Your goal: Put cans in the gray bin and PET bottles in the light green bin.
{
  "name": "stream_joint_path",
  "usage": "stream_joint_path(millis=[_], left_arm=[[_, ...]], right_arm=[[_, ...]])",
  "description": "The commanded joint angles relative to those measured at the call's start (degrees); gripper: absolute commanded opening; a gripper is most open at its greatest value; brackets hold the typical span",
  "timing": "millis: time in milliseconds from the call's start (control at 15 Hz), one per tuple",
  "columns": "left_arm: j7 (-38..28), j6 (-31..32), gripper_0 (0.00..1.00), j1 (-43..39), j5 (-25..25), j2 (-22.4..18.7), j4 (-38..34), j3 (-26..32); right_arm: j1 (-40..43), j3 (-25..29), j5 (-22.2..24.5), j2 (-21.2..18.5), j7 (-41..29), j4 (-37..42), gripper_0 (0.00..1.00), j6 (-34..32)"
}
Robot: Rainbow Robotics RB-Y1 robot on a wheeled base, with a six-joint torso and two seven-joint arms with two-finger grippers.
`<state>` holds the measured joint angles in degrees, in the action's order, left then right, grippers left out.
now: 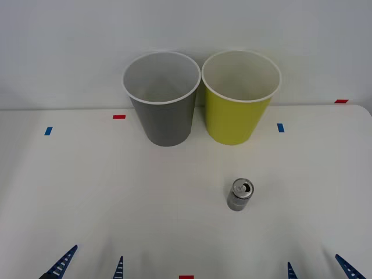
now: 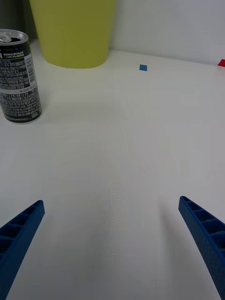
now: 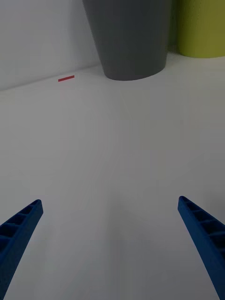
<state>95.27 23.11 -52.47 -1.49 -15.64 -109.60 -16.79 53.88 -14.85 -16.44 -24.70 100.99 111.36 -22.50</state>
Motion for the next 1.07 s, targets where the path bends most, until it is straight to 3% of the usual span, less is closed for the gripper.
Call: stream_joint_path(millis=[67, 1067], left_arm=[[0.0, 0.0, 1.0, 0.0, 0.0, 0.0, 0.0, 0.0], [0.0, 0.0, 1.0, 0.0, 0.0, 0.0, 0.0, 0.0]], right_arm=[[0.0, 0.0, 0.0, 0.0, 0.0, 0.0, 1.0, 0.0], [0.0, 0.0, 0.0, 0.0, 0.0, 0.0, 1.0, 0.0]])
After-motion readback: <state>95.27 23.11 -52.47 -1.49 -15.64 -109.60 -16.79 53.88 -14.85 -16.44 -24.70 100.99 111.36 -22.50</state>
